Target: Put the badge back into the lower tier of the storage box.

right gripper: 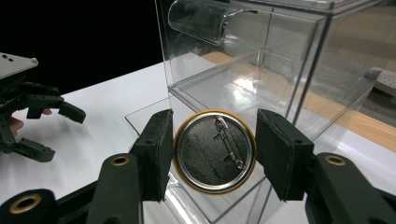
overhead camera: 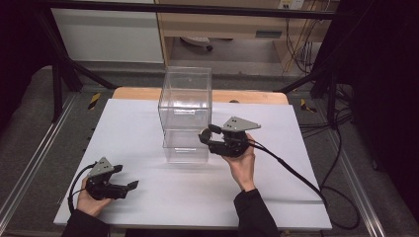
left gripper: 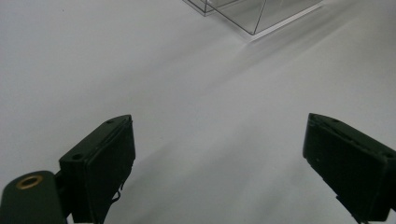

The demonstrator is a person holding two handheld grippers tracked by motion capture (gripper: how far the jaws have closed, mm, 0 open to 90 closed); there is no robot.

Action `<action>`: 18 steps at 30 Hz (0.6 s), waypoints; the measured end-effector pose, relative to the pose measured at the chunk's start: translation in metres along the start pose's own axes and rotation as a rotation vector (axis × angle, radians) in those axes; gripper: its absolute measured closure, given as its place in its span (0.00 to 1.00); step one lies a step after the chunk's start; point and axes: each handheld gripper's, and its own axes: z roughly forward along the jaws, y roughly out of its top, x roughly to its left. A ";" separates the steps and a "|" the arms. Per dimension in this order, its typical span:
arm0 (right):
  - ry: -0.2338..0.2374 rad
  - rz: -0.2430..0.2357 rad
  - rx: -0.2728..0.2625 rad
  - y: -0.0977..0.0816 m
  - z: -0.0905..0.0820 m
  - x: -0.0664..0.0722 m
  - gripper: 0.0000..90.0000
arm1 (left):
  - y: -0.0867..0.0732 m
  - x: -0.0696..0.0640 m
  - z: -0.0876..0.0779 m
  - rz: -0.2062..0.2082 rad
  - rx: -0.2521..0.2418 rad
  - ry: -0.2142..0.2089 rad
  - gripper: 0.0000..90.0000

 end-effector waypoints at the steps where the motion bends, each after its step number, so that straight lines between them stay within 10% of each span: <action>1: 0.002 0.001 0.000 0.000 0.002 0.000 0.53 | 0.000 0.000 0.000 0.000 0.000 0.000 0.10; 18: 0.013 0.024 0.010 0.000 0.029 0.001 0.53 | 0.000 0.000 0.000 0.000 0.000 -0.001 0.10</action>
